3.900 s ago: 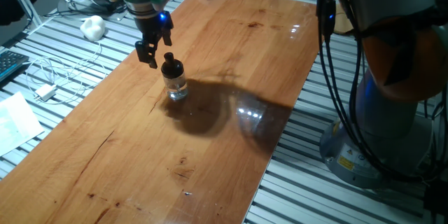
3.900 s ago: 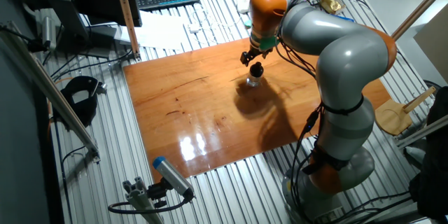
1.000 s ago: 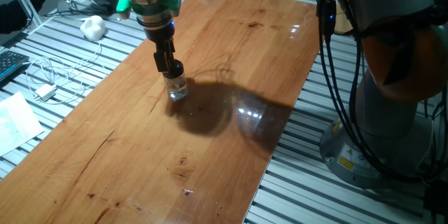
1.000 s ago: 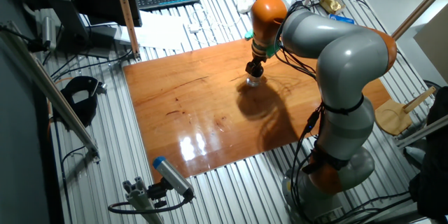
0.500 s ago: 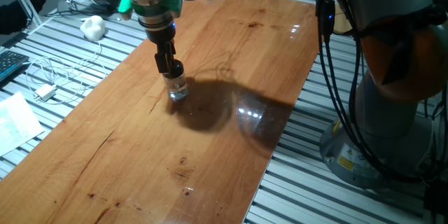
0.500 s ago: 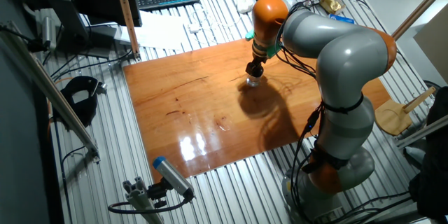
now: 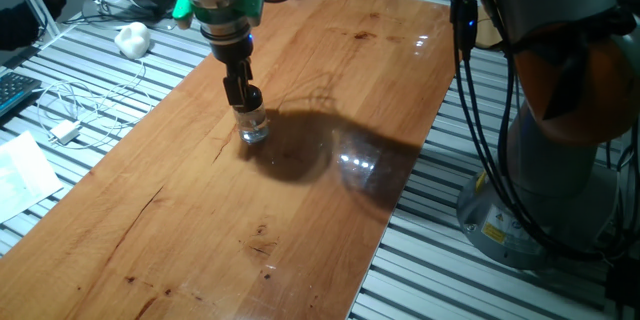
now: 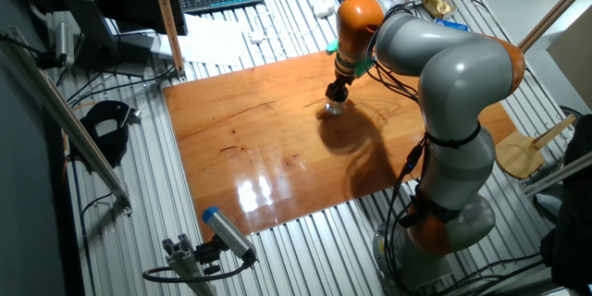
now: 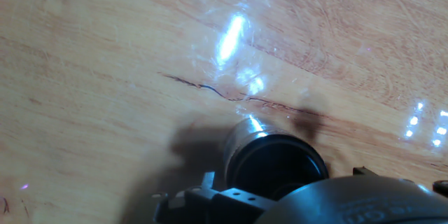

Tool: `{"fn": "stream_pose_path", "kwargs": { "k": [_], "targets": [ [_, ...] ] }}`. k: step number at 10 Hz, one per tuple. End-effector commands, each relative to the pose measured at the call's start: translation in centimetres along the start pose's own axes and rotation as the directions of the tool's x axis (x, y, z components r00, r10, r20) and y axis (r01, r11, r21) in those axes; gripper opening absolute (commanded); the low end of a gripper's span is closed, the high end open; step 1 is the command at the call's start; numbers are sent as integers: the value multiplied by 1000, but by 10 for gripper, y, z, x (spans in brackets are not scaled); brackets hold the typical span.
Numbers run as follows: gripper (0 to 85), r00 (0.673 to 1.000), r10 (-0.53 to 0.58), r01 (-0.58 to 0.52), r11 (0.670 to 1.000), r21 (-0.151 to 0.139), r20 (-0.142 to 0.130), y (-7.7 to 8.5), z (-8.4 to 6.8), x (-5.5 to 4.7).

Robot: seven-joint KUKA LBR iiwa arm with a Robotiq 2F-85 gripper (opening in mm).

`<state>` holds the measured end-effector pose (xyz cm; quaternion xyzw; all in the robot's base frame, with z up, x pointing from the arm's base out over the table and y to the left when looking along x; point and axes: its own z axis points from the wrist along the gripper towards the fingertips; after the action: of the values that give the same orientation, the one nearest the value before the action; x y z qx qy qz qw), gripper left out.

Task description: Screw the lid onto the jar

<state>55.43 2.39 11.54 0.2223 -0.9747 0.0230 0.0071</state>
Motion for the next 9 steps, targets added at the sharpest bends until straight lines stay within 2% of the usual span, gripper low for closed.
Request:
{"fn": "stream_pose_path", "kwargs": {
  "k": [1,6,7,9],
  "targets": [
    [850,1000,0,0,1000,-1,-2,0,0,0],
    [850,1000,0,0,1000,-19,0,1,4,0],
    [680,1000,2,-2,1000,-21,1,1,5,0],
    [680,1000,2,-2,1000,-23,-1,2,5,0]
  ]
}}
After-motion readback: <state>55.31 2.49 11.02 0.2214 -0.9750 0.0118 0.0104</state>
